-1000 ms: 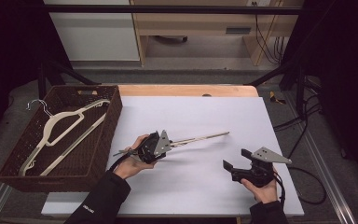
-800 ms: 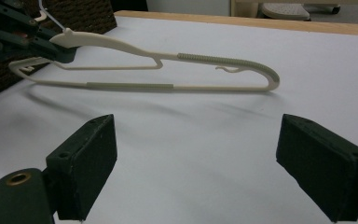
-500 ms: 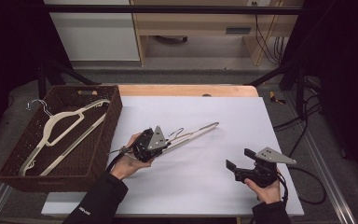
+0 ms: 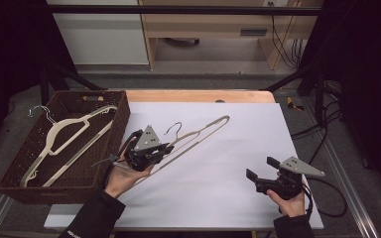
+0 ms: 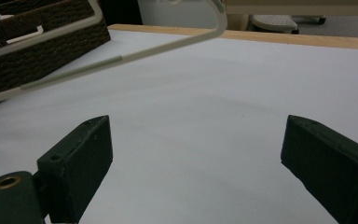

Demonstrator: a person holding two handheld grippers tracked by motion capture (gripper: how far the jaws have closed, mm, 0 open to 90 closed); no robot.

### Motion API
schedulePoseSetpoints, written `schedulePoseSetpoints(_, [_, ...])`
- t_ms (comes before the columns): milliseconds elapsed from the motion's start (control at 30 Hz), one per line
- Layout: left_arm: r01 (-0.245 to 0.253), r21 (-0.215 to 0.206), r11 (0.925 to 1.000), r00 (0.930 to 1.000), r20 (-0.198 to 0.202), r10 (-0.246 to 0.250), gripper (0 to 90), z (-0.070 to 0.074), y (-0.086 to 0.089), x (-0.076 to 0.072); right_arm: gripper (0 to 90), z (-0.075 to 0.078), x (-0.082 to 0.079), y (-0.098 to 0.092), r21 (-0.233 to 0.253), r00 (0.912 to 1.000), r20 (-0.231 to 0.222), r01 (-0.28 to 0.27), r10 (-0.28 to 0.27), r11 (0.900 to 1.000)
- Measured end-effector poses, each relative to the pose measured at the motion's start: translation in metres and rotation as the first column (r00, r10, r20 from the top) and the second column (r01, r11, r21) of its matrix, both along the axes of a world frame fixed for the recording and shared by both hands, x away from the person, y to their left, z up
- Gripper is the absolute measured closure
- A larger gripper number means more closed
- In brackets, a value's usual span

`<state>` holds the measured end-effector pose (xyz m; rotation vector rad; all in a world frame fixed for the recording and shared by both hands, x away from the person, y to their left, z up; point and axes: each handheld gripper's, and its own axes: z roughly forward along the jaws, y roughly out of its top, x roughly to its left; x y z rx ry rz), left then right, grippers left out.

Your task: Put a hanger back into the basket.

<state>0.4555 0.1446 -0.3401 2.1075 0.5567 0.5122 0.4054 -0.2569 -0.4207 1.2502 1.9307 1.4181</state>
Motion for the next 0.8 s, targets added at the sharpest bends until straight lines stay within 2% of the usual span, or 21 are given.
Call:
schedulePoseSetpoints(133, [-0.01, -0.014, 0.9999, 0.9996, 0.026, 0.01, 86.0, 0.022, 0.006, -0.011, 8.5, 0.001, -0.001, -0.002, -0.008, 1.0, 0.01, 0.001, -0.001, 1.0])
schedulePoseSetpoints(300, [-0.016, -0.035, 0.9993, 0.9993, 0.033, 0.017, 85.9, 0.048, 0.019, -0.016, 8.1, 0.003, -0.002, -0.004, -0.006, 0.9999, 0.014, 0.003, -0.003, 1.0])
schedulePoseSetpoints(433, [-0.033, -0.038, 0.9987, 0.9975, 0.061, 0.035, 86.0, 0.067, 0.032, -0.016, 8.0, 0.004, -0.002, -0.005, -0.005, 0.9998, 0.016, 0.01, -0.01, 1.0])
schedulePoseSetpoints(500, [-0.05, -0.049, 0.9976, 0.9967, 0.062, 0.053, 85.9, 0.077, 0.041, -0.014, 7.9, 0.004, -0.002, -0.004, -0.005, 0.9998, 0.014, 0.012, -0.011, 1.0])
schedulePoseSetpoints(600, [-0.068, -0.034, 0.9971, 0.9953, 0.067, 0.07, 86.0, 0.089, 0.055, -0.011, 7.6, 0.004, -0.003, -0.003, -0.009, 0.9998, 0.016, 0.008, -0.008, 1.0])
schedulePoseSetpoints(800, [-0.113, -0.038, 0.9929, 0.9909, 0.07, 0.115, 86.0, 0.106, 0.084, -0.005, 7.4, 0.004, -0.003, -0.003, -0.008, 0.9998, 0.017, 0.011, -0.01, 1.0])
